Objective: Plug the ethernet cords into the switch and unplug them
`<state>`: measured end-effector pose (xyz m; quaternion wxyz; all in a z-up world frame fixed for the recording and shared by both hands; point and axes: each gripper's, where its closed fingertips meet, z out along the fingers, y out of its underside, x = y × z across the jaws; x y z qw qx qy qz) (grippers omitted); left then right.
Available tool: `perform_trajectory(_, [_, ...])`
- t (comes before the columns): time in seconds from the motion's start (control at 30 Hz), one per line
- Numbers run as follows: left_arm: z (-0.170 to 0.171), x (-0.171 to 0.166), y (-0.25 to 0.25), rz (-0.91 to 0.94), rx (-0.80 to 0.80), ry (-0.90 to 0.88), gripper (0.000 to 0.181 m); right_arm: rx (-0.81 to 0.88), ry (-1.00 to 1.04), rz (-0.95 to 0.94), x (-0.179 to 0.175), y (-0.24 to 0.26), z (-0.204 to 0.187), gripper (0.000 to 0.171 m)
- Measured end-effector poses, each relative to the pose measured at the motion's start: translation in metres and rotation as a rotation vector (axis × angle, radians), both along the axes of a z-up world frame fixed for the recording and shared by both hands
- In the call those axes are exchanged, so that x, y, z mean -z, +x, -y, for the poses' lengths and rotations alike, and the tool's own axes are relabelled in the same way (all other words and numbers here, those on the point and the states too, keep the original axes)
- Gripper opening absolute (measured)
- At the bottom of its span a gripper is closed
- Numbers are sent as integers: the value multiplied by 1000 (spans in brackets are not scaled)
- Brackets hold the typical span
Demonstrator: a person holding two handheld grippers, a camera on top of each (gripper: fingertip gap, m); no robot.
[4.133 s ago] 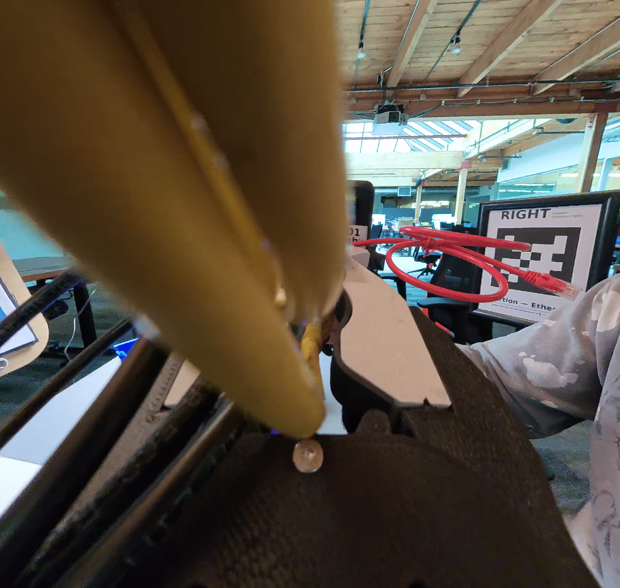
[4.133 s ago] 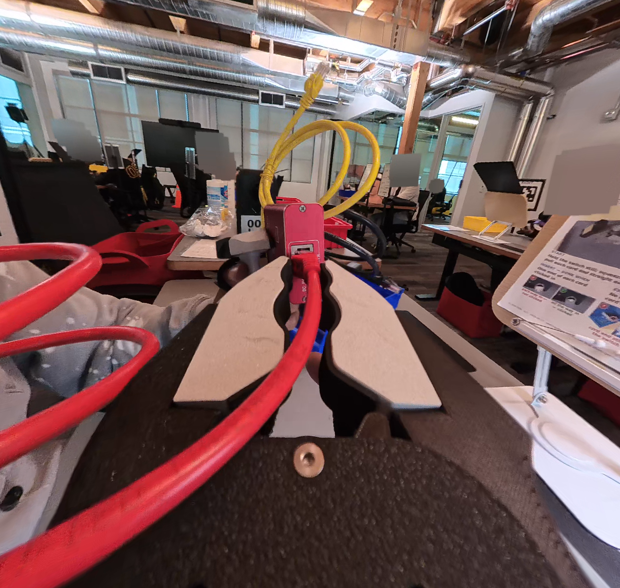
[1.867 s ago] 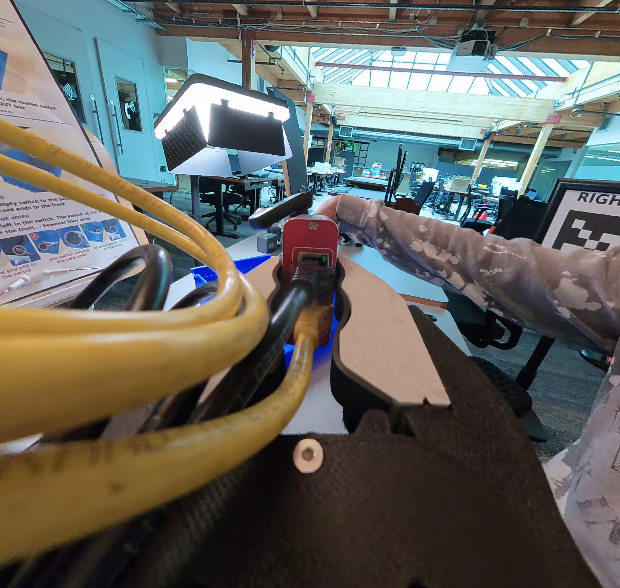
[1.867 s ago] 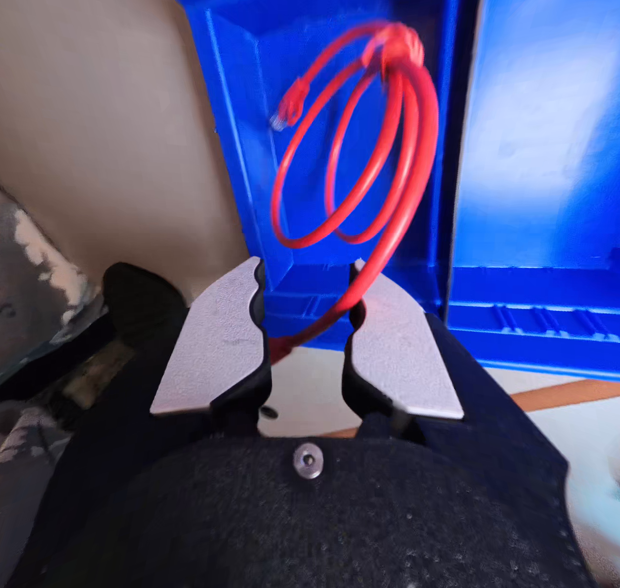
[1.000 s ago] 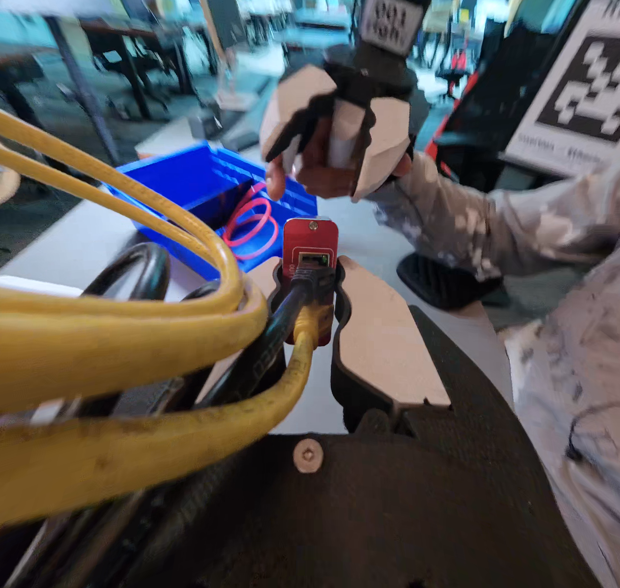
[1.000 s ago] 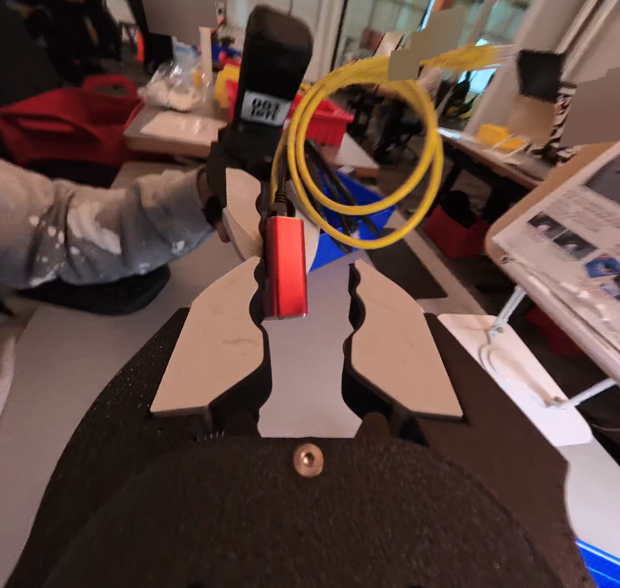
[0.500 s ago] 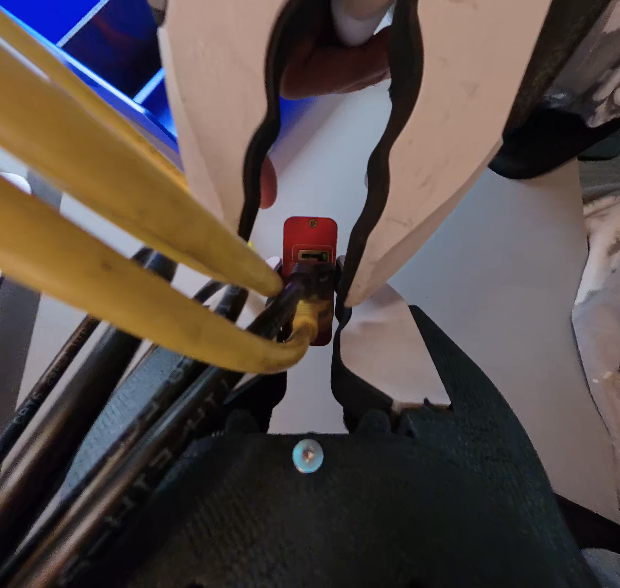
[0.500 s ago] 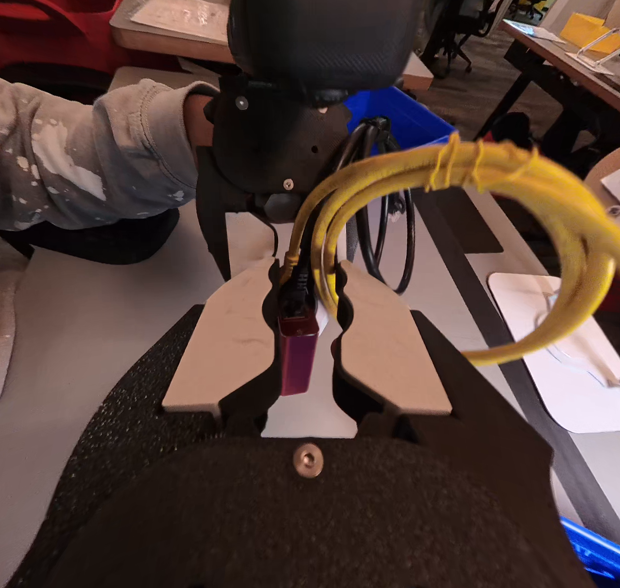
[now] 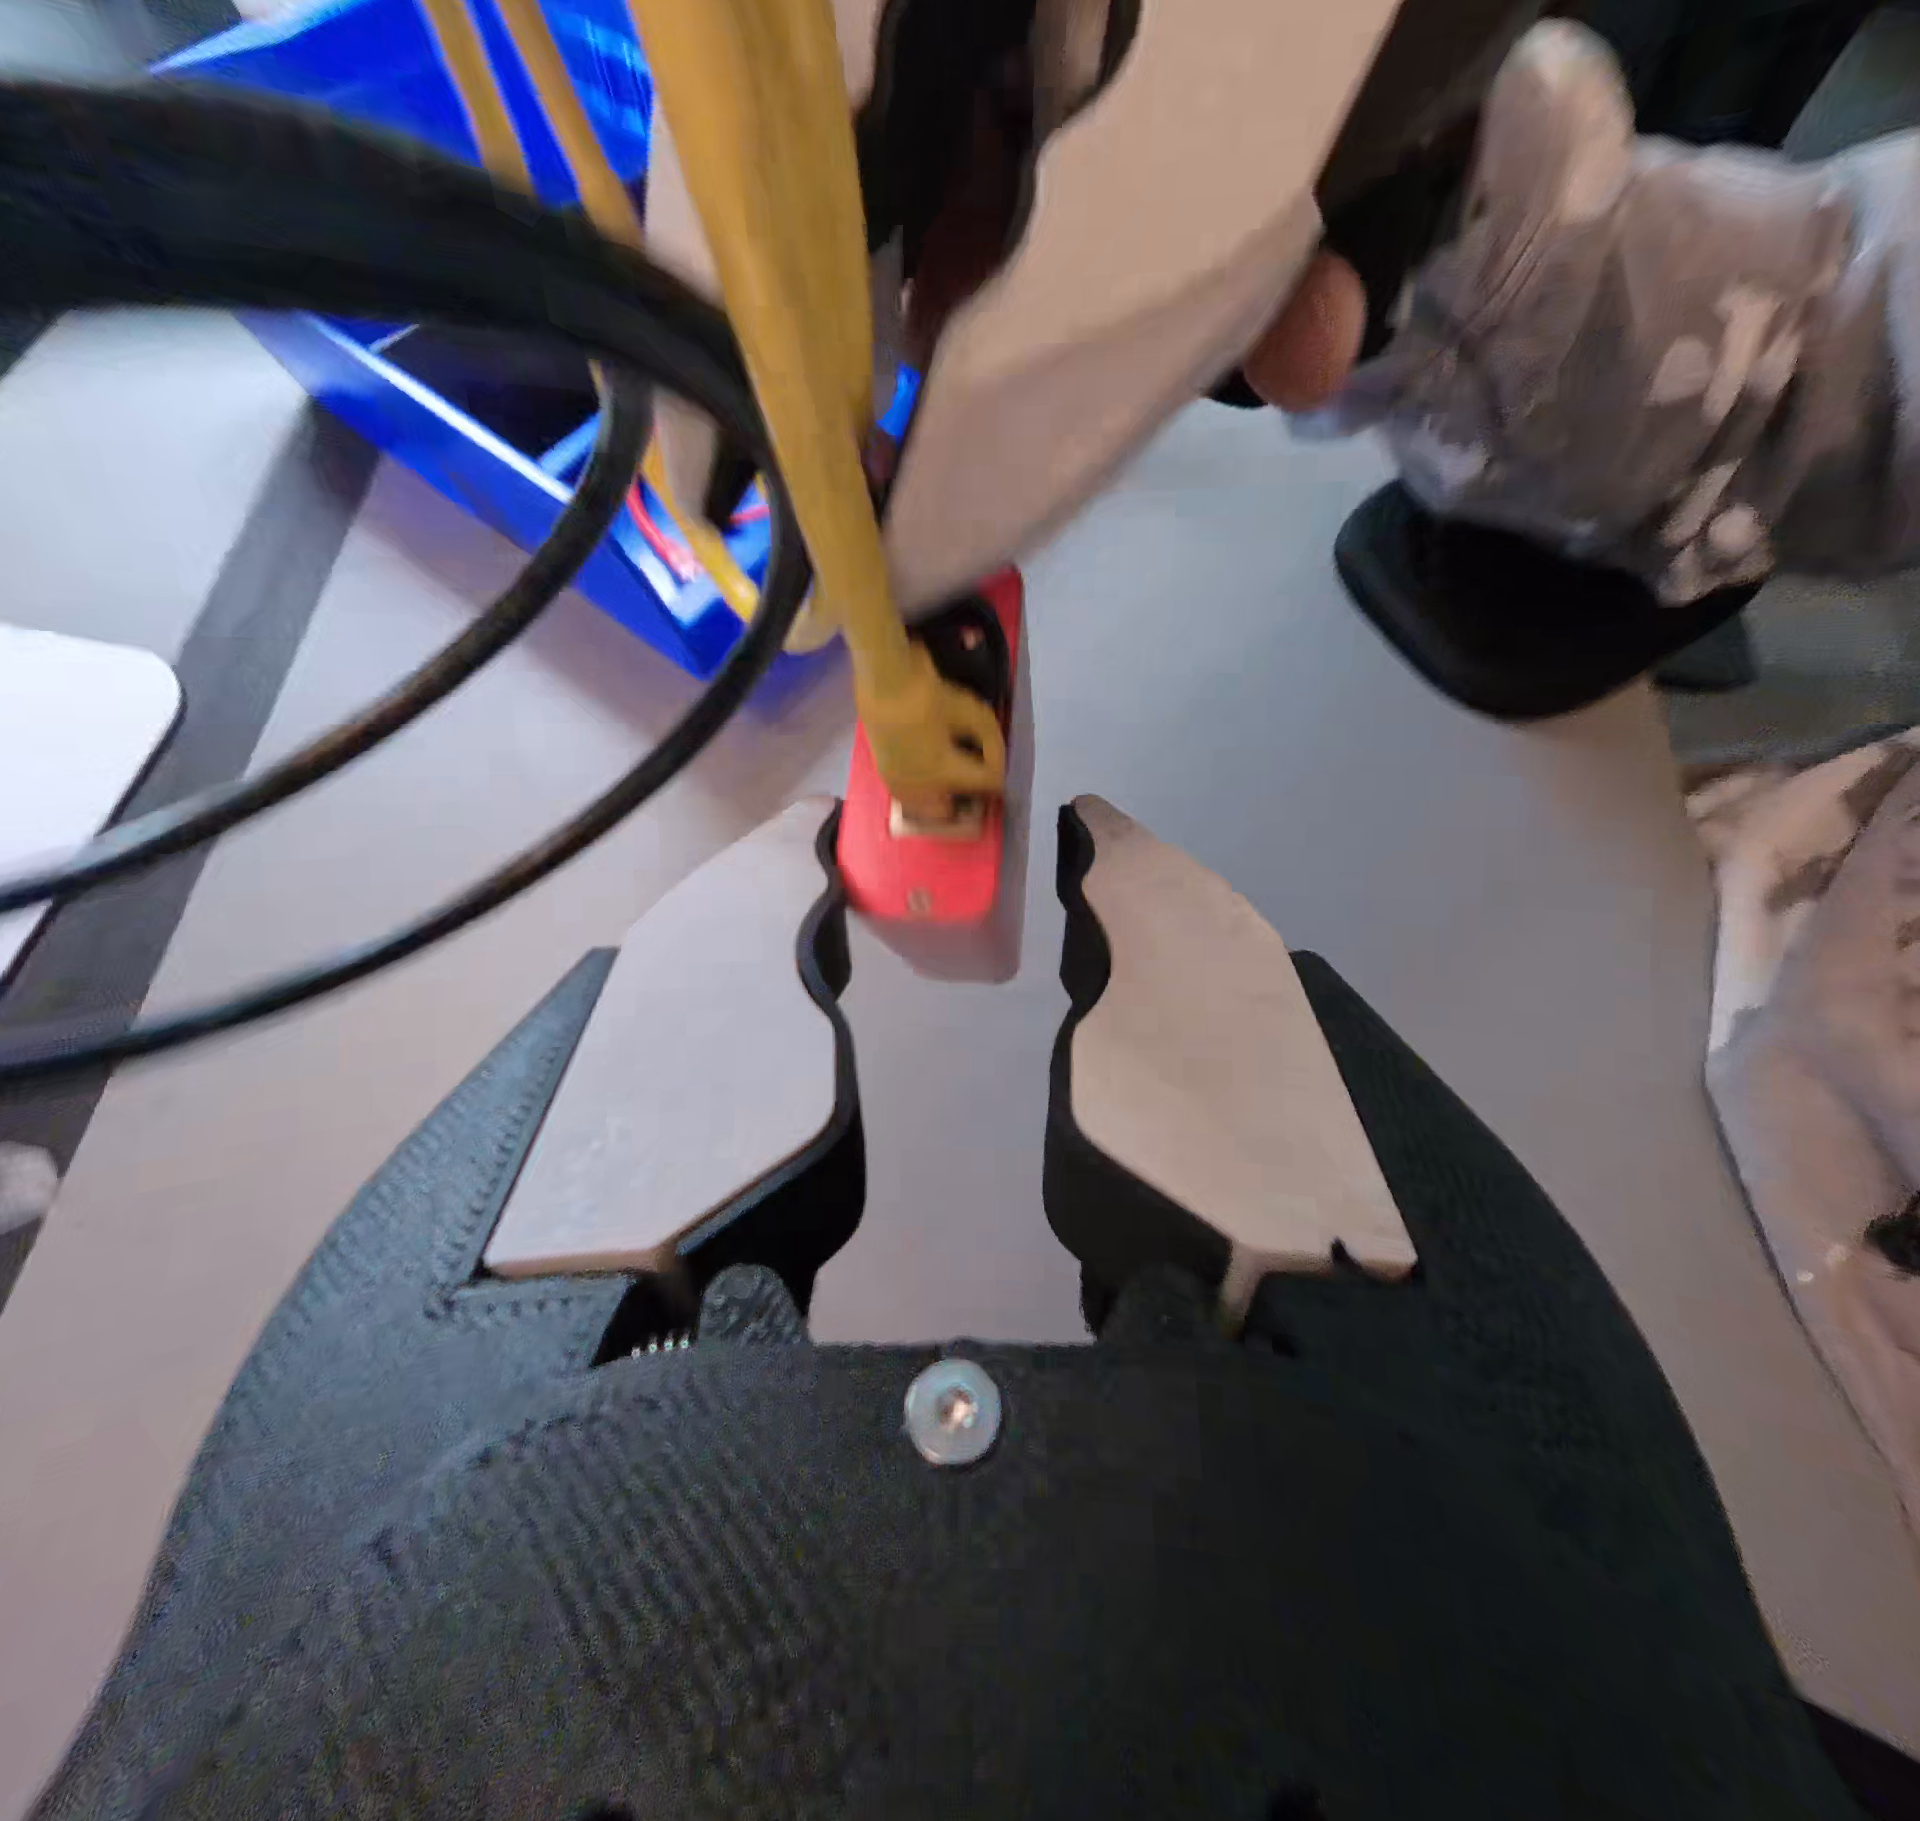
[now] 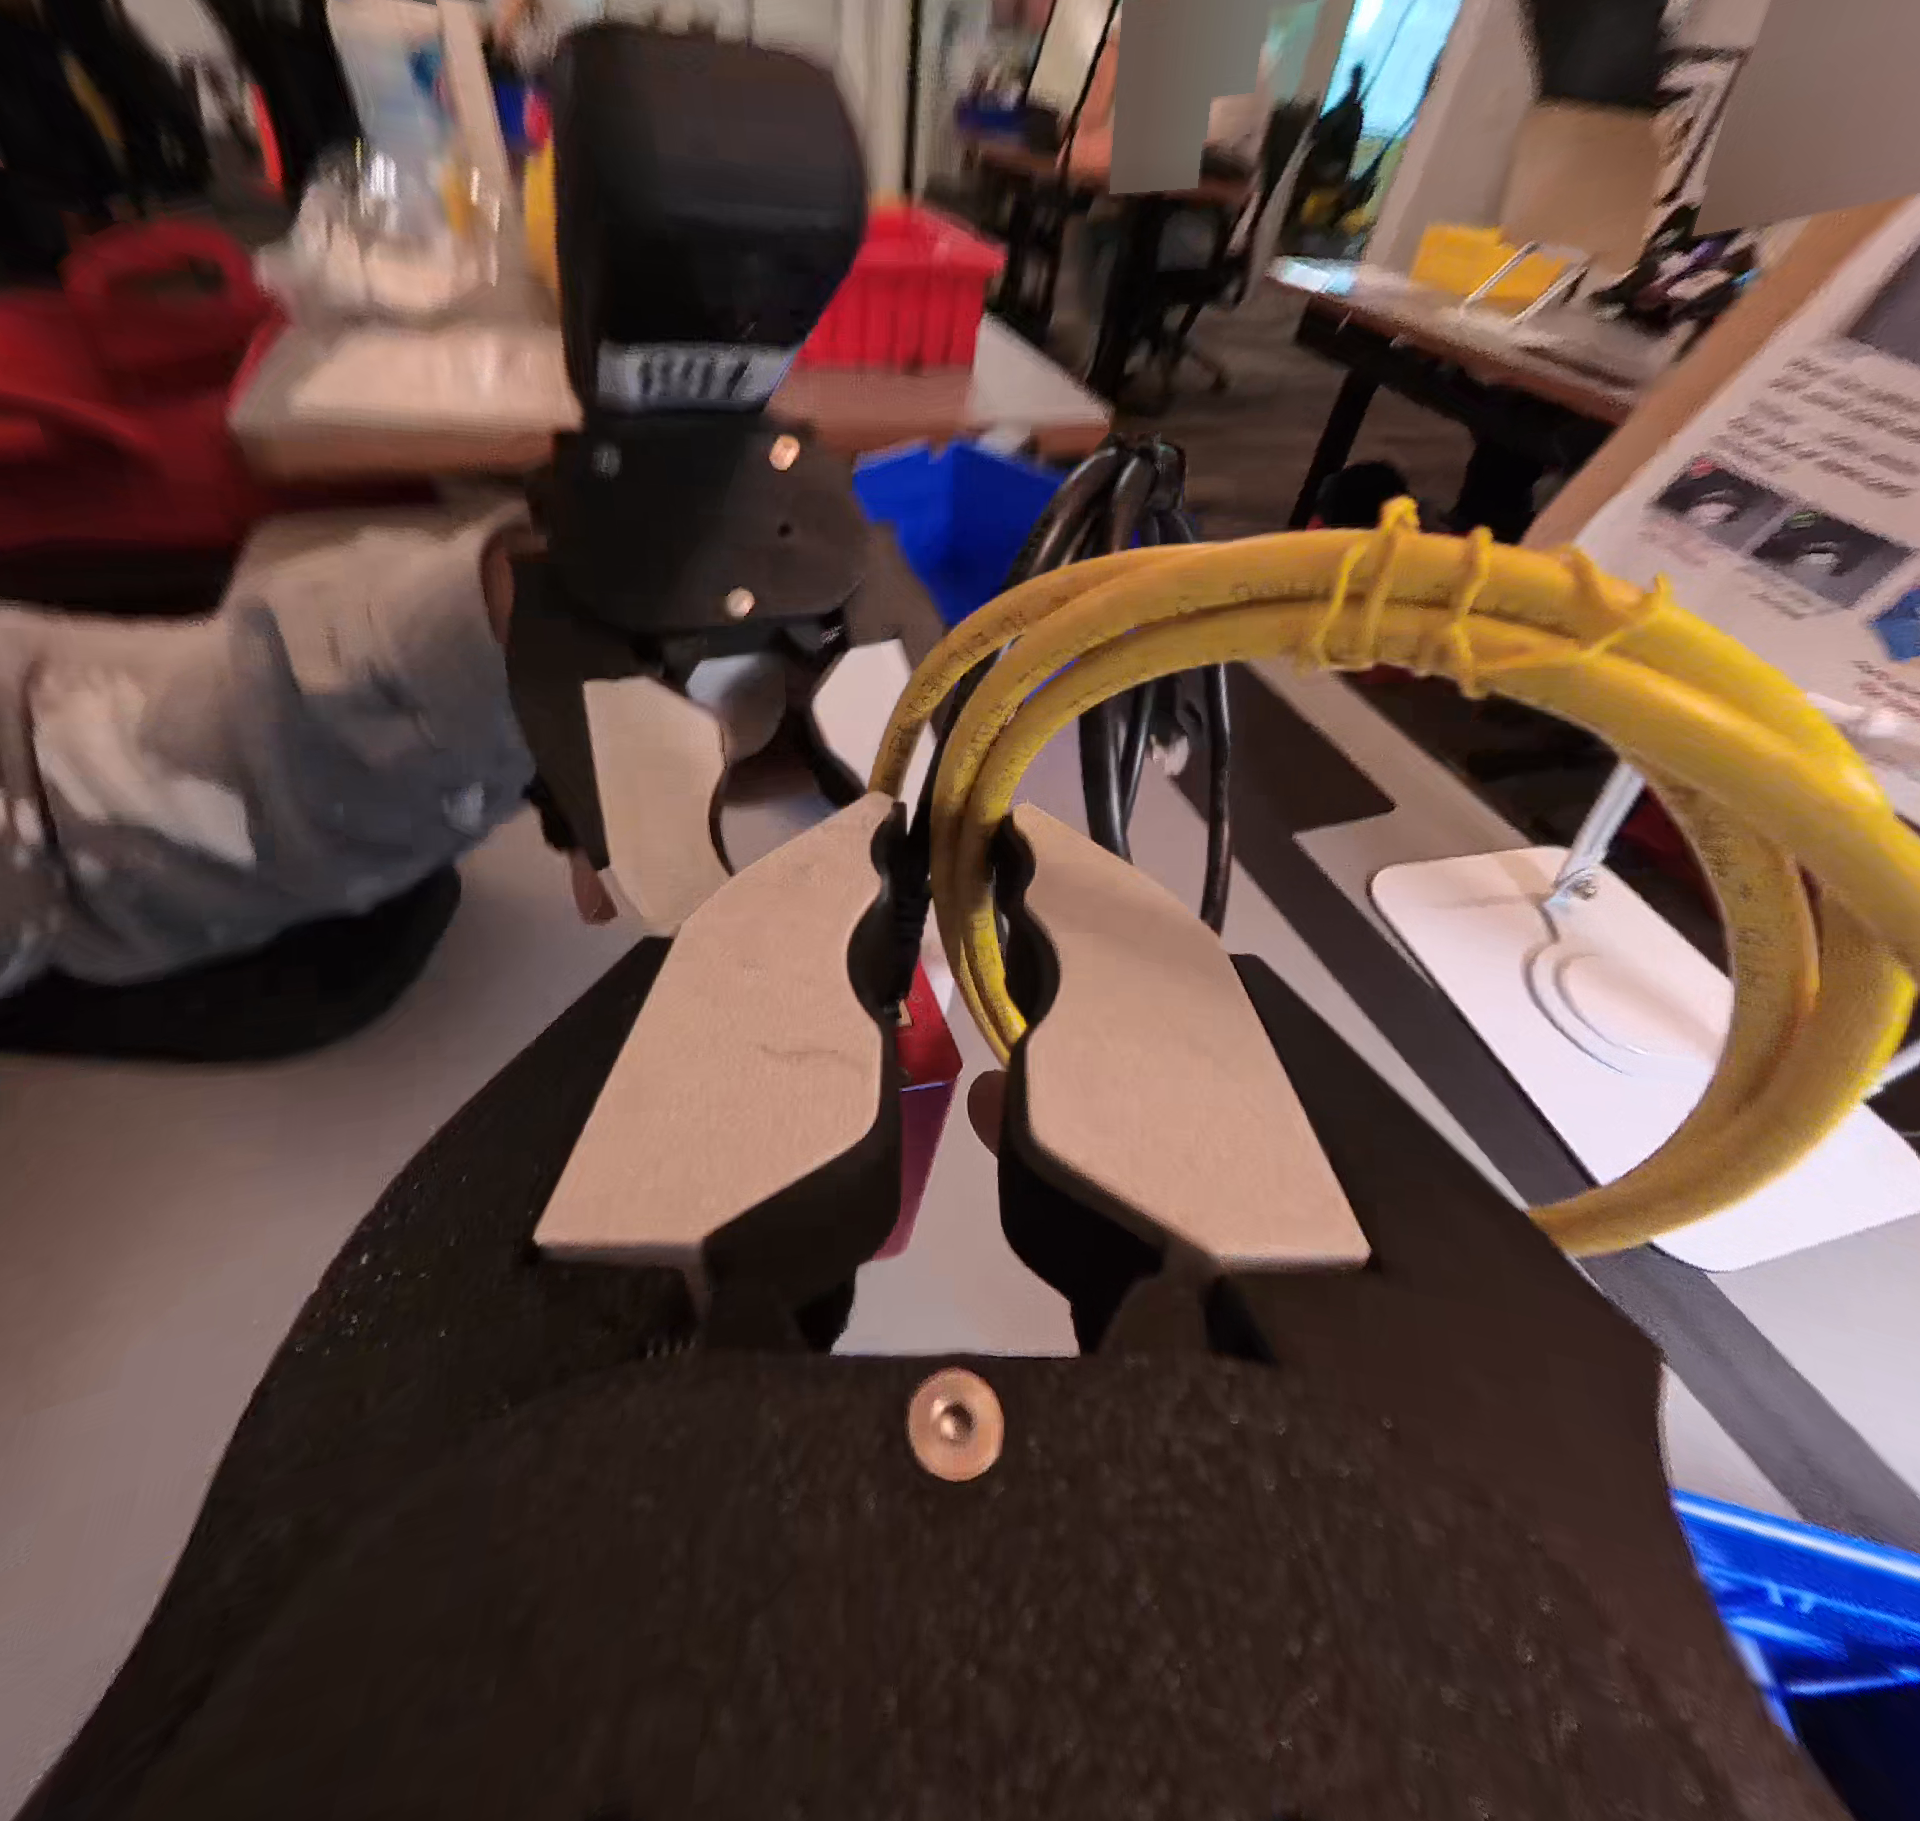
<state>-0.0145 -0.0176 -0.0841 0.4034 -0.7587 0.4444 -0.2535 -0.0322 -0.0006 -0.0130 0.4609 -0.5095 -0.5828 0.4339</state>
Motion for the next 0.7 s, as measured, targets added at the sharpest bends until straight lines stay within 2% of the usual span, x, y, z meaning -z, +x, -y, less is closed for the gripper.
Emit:
perform_trajectory(0.03, [-3,-7,-2,55,-8,23,40,24,-50,-61,-10,4,-7,15])
perform_trajectory(0.2, [-14,-37,3,420,13,64,49,88,-274,-358,-50,25,-35,14])
perform_trajectory(0.33, [-17,-63,20,756,40,61,54,70,-418,-582,-71,38,-39,14])
perform_trajectory(0.4, [-14,-77,26,860,45,91,52,35,-468,-654,-76,39,-35,15])
perform_trajectory(0.43, [-11,-82,28,882,50,119,46,26,-477,-676,-77,39,-33,14])
perform_trajectory(0.47, [-8,-86,27,877,54,149,33,20,-475,-688,-78,38,-31,15])
perform_trajectory(0.57, [-10,-93,10,766,-18,237,30,-7,-456,-655,-79,36,-26,15])
perform_trajectory(0.7, [-6,-122,-32,818,-83,286,29,-11,-443,-475,-60,23,-23,17])
